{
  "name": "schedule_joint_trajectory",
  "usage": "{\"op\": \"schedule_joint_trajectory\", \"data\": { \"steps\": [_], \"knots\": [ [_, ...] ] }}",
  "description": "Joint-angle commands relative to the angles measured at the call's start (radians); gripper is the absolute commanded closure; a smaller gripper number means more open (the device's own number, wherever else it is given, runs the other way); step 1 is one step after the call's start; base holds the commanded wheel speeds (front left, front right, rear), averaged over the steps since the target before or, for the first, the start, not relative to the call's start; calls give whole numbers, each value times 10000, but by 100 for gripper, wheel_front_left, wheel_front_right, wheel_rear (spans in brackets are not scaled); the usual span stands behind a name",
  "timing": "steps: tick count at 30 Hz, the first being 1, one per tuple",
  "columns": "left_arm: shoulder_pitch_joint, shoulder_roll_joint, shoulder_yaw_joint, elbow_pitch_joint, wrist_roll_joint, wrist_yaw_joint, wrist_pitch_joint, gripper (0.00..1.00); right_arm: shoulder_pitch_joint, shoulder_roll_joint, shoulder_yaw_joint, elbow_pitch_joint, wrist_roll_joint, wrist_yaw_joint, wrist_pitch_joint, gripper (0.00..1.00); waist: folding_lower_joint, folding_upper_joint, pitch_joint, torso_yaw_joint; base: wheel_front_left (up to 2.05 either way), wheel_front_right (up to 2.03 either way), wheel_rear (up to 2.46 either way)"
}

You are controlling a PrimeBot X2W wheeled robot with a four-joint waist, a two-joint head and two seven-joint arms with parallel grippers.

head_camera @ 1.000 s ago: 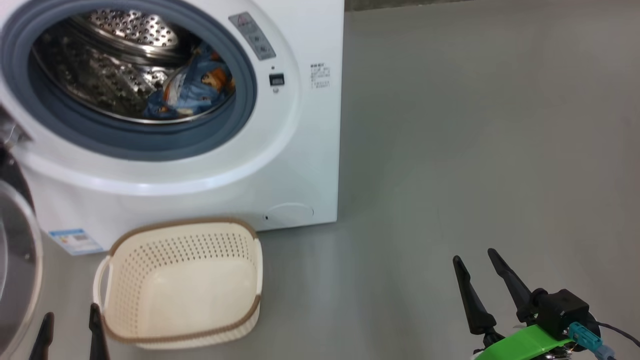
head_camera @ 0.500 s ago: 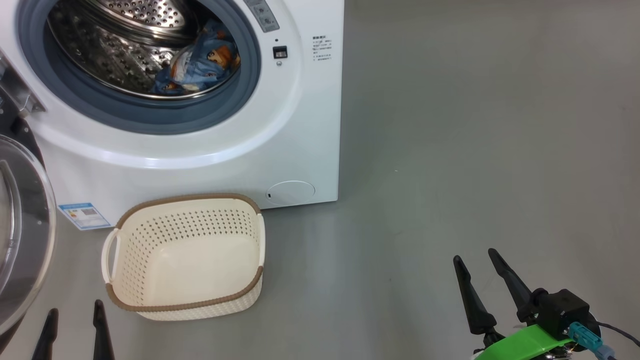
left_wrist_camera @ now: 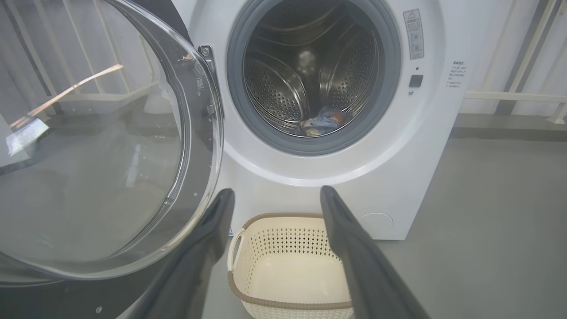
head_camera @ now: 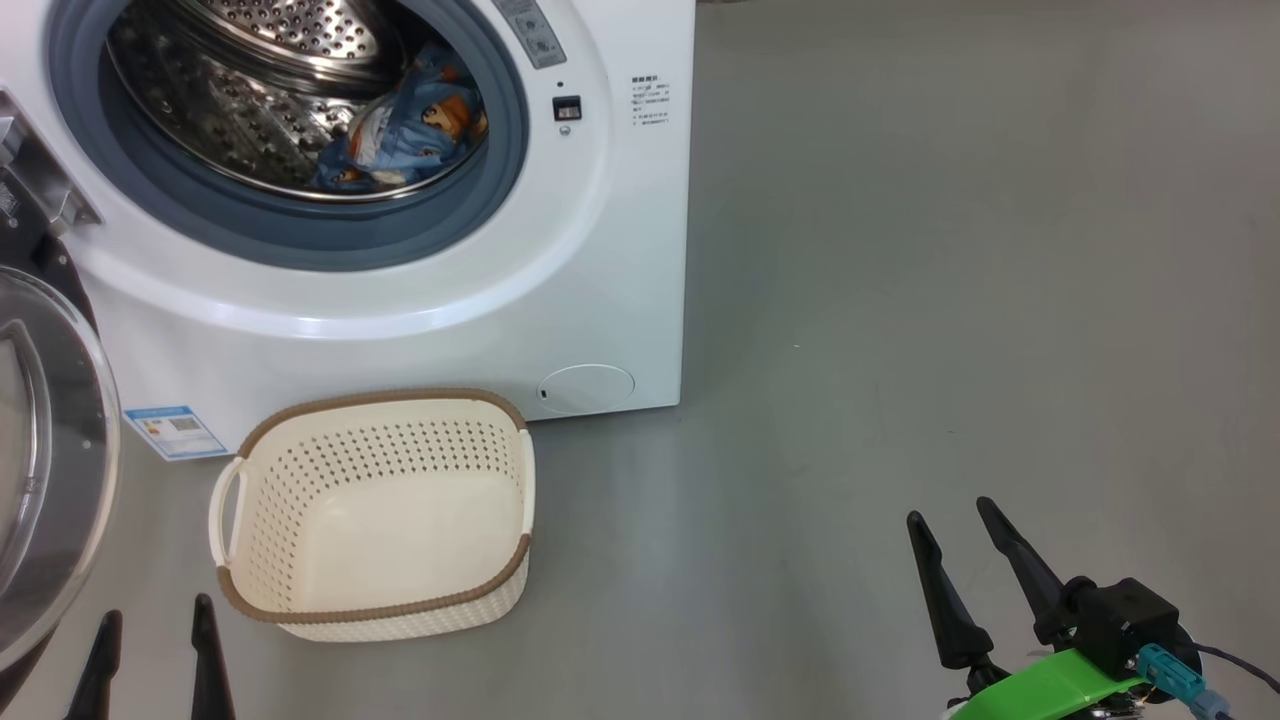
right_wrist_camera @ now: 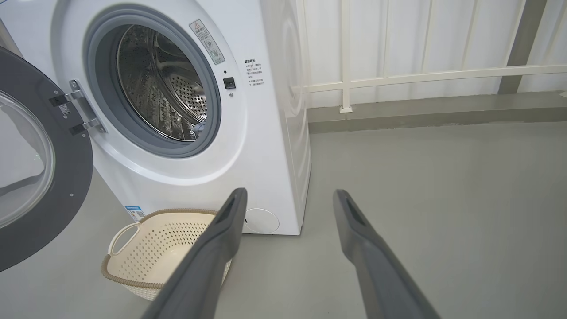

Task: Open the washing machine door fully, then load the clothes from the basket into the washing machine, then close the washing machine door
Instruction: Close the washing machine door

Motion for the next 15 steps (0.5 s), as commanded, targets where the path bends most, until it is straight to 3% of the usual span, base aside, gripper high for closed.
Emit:
{"op": "schedule_joint_trajectory", "data": {
  "steps": [1, 15],
  "knots": [
    [-333, 112, 278, -293, 17, 51, -55, 0, -249, -46, 206, -220, -76, 16, -49, 0, 0, 0, 3, 3, 0, 0, 0],
    [-250, 112, 233, -333, 95, 128, -55, 0, -164, -42, 157, -226, -126, 16, -49, 0, 0, 0, -113, 159, 0, 0, 0]
  ]
}}
